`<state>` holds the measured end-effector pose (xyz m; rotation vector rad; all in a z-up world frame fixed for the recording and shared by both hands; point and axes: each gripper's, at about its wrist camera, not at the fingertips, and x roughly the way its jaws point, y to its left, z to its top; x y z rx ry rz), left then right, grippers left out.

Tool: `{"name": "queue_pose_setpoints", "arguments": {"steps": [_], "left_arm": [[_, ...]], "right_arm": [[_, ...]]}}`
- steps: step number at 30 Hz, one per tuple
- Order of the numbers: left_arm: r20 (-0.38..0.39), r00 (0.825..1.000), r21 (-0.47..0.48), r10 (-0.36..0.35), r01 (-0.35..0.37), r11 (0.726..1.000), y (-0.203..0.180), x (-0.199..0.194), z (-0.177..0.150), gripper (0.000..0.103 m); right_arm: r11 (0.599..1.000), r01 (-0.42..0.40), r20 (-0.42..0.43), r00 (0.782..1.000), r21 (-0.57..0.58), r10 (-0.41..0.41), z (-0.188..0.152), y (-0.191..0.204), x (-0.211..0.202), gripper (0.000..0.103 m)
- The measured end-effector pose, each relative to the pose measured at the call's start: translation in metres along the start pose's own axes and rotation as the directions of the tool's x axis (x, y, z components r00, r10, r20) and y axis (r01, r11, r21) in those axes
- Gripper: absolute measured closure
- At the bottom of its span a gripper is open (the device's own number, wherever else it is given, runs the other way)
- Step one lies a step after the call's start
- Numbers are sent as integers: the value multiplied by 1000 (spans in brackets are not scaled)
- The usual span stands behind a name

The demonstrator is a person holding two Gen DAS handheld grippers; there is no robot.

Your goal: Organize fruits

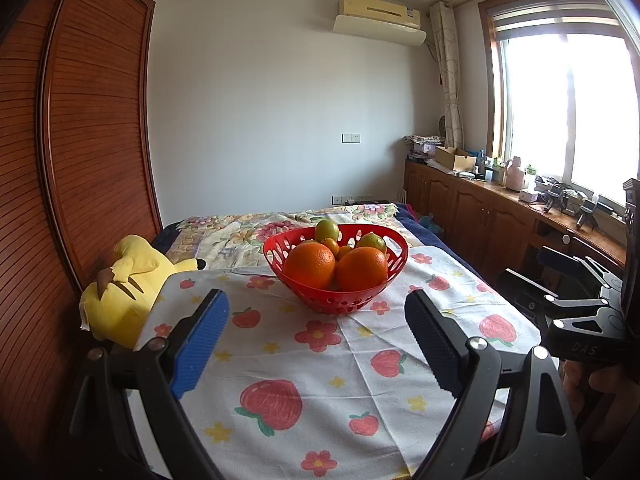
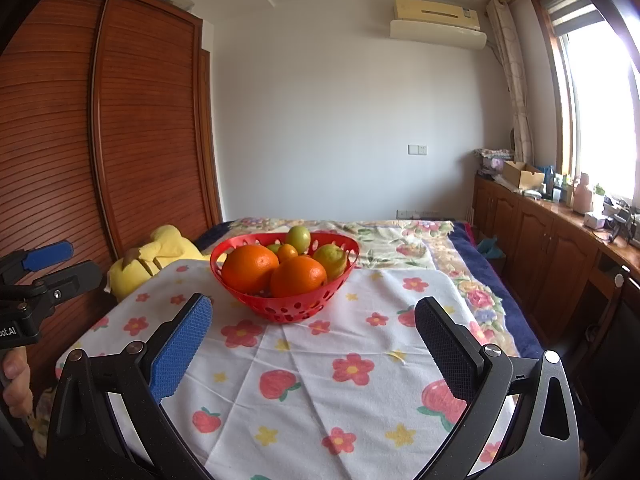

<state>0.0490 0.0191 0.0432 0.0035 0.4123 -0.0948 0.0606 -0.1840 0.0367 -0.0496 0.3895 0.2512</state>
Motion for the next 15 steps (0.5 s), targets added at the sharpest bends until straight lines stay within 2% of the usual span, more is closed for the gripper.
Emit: {"name": "queue_pose_setpoints", "arguments": {"steps": [15], "left_arm": [[2,1000,0,-1,1,1000,-1,-1,0,13]], "right_arm": [[1000,5,3,1000,-1,-5,0,0,-1,0]]}}
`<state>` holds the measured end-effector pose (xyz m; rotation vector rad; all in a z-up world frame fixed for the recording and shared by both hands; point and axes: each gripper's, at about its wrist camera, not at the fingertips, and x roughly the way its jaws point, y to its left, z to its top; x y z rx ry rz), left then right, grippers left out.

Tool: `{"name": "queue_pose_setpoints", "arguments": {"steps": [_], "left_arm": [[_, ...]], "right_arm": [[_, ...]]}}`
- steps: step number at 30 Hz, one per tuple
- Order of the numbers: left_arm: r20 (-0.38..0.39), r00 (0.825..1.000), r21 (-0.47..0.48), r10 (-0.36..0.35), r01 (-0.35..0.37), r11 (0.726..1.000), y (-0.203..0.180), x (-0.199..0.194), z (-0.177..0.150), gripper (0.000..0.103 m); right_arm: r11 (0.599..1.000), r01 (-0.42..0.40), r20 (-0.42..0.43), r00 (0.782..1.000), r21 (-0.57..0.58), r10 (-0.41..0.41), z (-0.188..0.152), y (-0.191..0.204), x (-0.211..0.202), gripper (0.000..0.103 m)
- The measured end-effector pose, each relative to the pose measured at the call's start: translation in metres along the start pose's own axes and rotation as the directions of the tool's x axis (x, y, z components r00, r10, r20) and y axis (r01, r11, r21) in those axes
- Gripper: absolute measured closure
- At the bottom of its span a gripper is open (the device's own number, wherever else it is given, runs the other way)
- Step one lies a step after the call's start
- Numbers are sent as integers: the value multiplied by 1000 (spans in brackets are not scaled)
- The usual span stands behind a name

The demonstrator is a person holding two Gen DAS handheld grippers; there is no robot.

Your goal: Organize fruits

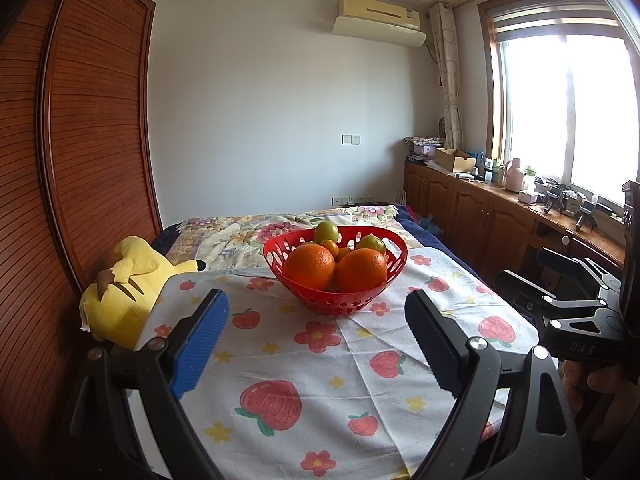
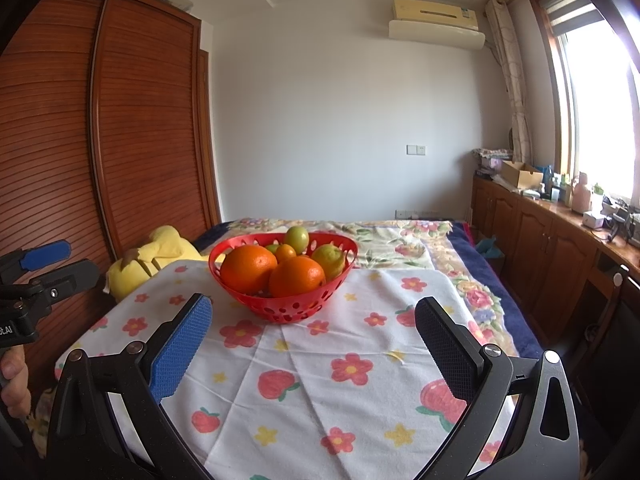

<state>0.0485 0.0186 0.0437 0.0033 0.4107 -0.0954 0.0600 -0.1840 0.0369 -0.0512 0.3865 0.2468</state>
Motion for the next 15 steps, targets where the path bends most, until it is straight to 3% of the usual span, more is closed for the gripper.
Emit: {"name": "queue_pose_setpoints", "arguments": {"steps": [15], "left_arm": [[0,1000,2,0,0,1000,0,0,0,12]], "right_arm": [[1000,3,-1,1000,4,-3,-1,-2,-2,0]]}}
